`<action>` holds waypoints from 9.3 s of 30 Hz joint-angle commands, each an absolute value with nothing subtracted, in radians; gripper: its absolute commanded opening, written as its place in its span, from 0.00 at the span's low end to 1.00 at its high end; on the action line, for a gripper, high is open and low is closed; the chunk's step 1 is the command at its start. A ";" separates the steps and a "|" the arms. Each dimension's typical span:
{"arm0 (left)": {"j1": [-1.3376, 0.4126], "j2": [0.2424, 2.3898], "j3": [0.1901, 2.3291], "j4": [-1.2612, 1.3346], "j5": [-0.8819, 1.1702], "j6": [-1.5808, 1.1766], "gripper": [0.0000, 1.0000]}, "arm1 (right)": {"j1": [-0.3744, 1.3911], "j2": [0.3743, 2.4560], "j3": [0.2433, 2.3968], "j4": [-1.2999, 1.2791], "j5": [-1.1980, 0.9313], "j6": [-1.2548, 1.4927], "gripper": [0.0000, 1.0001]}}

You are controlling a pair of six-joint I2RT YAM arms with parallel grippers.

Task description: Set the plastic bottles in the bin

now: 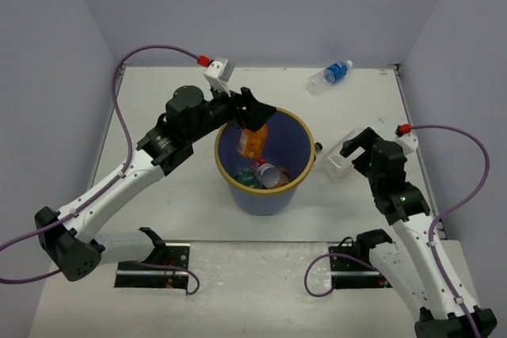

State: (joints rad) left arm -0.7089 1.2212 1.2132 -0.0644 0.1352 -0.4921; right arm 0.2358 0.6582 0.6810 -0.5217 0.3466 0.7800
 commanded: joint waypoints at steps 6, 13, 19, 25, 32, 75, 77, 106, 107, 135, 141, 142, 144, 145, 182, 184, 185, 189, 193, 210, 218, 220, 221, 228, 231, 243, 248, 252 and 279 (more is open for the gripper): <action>-0.726 1.133 1.279 -0.038 0.202 -0.436 1.00 | 0.222 0.643 0.673 -0.522 0.339 0.803 0.99; -0.726 1.095 1.331 -0.102 0.053 -0.371 1.00 | 0.221 0.613 0.672 -0.522 0.343 0.785 0.99; -0.725 1.115 1.427 -0.311 -0.617 -0.319 1.00 | 0.210 0.633 0.668 -0.522 0.345 0.781 0.99; -0.584 1.013 1.268 -0.337 -0.794 -0.372 1.00 | 0.198 0.691 0.680 -0.521 0.326 0.769 0.99; -0.402 0.914 1.021 -0.397 -0.712 -0.554 1.00 | 0.172 0.782 0.702 -0.520 0.338 0.756 0.99; -0.399 0.692 0.798 -0.383 -0.758 -0.639 1.00 | 0.062 1.365 0.892 -0.453 0.297 0.730 0.43; -0.399 0.697 0.799 -0.383 -0.752 -0.637 1.00 | 0.063 1.273 0.875 -0.439 0.290 0.688 0.39; -0.399 0.731 0.796 -0.364 -0.696 -0.609 1.00 | 0.691 0.977 1.124 -0.110 -0.341 0.292 0.75; -0.399 0.734 0.796 -0.364 -0.696 -0.608 1.00 | 0.702 0.985 1.123 -0.109 -0.338 0.287 0.79; -0.400 0.763 0.803 -0.350 -0.637 -0.589 1.00 | 0.614 1.014 1.450 -0.511 0.257 0.508 0.99; -0.399 0.759 0.802 -0.350 -0.627 -0.588 1.00 | 0.403 0.985 1.313 -0.542 0.184 0.581 0.99; -0.400 0.759 0.802 -0.350 -0.622 -0.589 1.00 | 0.376 0.990 1.295 -0.562 0.183 0.594 0.99; -0.399 0.759 0.801 -0.343 -0.608 -0.588 1.00 | 0.312 0.994 1.248 -0.575 0.139 0.612 0.99; -0.399 0.761 0.801 -0.342 -0.601 -0.586 1.00 | 0.305 0.995 1.243 -0.575 0.134 0.621 0.99; -0.399 0.798 0.809 -0.341 -0.591 -0.570 1.00 | 0.247 1.511 0.861 -0.284 -0.115 0.893 0.99; -0.399 0.794 0.806 -0.339 -0.592 -0.571 1.00 | 0.259 1.572 0.872 -0.276 -0.082 0.908 0.99; -0.399 0.792 0.806 -0.339 -0.592 -0.571 1.00 | 0.264 1.601 0.878 -0.278 -0.069 0.914 0.98; -0.399 0.786 0.805 -0.342 -0.596 -0.571 1.00 | 0.288 1.699 0.892 -0.263 -0.044 0.927 0.83; -0.399 0.783 0.802 -0.340 -0.596 -0.572 1.00 | 0.317 1.687 0.887 -0.263 0.005 0.927 0.53; -0.400 0.781 0.803 -0.339 -0.573 -0.572 1.00 | 0.330 1.066 1.052 -0.519 0.246 0.673 0.24; -0.399 0.783 0.799 -0.323 -0.529 -0.569 1.00 | 0.333 0.835 1.148 -0.349 -0.223 0.469 0.29; -0.399 0.788 0.799 -0.321 -0.525 -0.568 1.00 | 0.340 0.832 1.171 -0.330 -0.347 0.449 0.30; -0.399 0.790 0.802 -0.321 -0.523 -0.568 1.00 | 0.352 0.834 1.183 -0.326 -0.377 0.434 0.31; -0.399 0.795 0.795 -0.302 -0.497 -0.558 1.00 | 0.506 0.896 1.224 -0.343 -0.392 0.322 0.33; -0.399 0.808 0.796 -0.296 -0.482 -0.557 1.00 | 0.594 0.949 1.260 -0.375 -0.403 0.268 0.36; -0.400 0.837 0.808 -0.308 -0.483 -0.554 1.00 | 0.696 1.033 1.256 -0.447 -0.287 0.170 0.76; -0.399 0.836 0.807 -0.305 -0.491 -0.551 1.00 | 0.698 1.043 1.269 -0.445 -0.299 0.161 0.99; -0.399 0.839 0.802 -0.293 -0.483 -0.549 1.00 | 0.698 1.042 1.278 -0.453 -0.295 0.165 0.99; -0.046 1.085 0.732 0.010 0.043 -0.548 1.00 | 0.277 1.108 1.447 -0.443 -0.085 0.424 0.99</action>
